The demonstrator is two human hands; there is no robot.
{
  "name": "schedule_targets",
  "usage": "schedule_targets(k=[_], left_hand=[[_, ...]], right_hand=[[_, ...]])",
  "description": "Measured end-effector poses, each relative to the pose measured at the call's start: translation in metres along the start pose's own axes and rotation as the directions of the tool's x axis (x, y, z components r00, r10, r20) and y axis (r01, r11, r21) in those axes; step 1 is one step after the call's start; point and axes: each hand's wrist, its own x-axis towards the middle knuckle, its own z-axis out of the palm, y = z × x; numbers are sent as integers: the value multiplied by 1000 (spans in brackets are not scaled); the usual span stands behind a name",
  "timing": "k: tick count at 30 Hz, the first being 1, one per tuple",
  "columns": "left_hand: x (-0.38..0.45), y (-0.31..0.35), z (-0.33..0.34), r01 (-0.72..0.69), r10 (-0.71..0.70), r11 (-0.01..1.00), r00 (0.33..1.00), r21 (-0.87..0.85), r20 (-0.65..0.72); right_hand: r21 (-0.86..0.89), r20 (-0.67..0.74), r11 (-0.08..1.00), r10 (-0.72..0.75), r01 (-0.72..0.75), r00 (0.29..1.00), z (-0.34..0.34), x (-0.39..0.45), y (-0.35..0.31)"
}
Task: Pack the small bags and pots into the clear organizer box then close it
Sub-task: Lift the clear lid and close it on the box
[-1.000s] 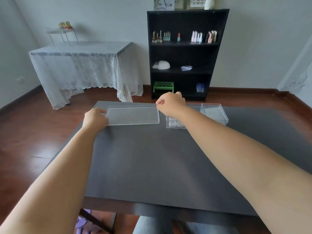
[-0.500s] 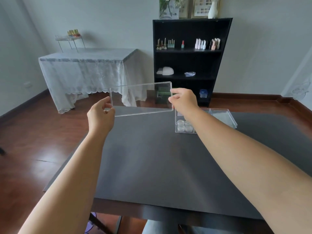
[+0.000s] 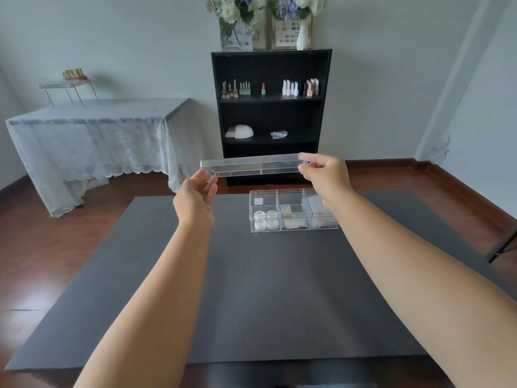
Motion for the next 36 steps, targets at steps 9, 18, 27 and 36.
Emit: schedule_targets(k=[9, 18, 27, 36], left_hand=[[1, -32, 23, -5, -36, 916, 995, 401, 94], [-2, -59, 21, -160, 103, 588, 987, 793, 123], [-3, -69, 18, -193, 118, 482, 981, 855, 155], [0, -73, 13, -160, 98, 503, 987, 849, 127]], right_hand=[[178, 20, 959, 221, -221, 975, -49, 14, 37], [48, -32, 970, 241, -239, 970, -54, 8, 71], [9, -33, 974, 227, -227, 973, -53, 8, 84], [-39, -21, 971, 234, -234, 972, -54, 9, 90]])
